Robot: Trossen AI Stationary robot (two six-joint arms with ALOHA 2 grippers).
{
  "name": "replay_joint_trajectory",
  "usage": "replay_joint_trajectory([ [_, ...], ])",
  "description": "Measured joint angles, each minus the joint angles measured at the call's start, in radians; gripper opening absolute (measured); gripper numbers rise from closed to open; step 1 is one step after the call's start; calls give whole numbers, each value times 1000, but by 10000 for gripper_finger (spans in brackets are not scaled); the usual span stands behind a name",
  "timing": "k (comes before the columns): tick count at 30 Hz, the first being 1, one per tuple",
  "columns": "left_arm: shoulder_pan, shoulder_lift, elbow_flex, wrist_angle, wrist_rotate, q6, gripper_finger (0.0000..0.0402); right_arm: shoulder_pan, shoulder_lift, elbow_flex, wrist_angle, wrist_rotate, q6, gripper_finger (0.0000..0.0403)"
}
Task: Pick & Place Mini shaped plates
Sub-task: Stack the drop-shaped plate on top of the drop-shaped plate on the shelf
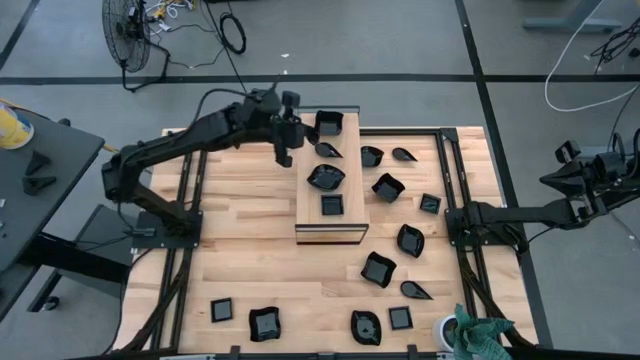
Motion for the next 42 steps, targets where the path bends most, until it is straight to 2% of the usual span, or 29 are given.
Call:
replay_joint_trajectory([
  [3, 12, 44, 0, 10, 10, 27, 9, 0, 0, 0, 0, 0, 0, 10],
  [11, 24, 170, 0, 77, 143, 182, 9, 0, 0, 0, 0, 0, 0, 10],
  [20, 26, 250, 0, 107, 99, 297, 9, 0, 0, 0, 0, 0, 0, 10],
  [29, 46, 252, 0, 96, 61, 302, 9, 0, 0, 0, 0, 0, 0, 10],
  [32, 47, 252, 0, 56, 51, 360, 9, 0, 0, 0, 0, 0, 0, 10],
  [42, 44, 252, 0, 54, 73, 399, 12, 0, 0, 0, 0, 0, 0, 10],
])
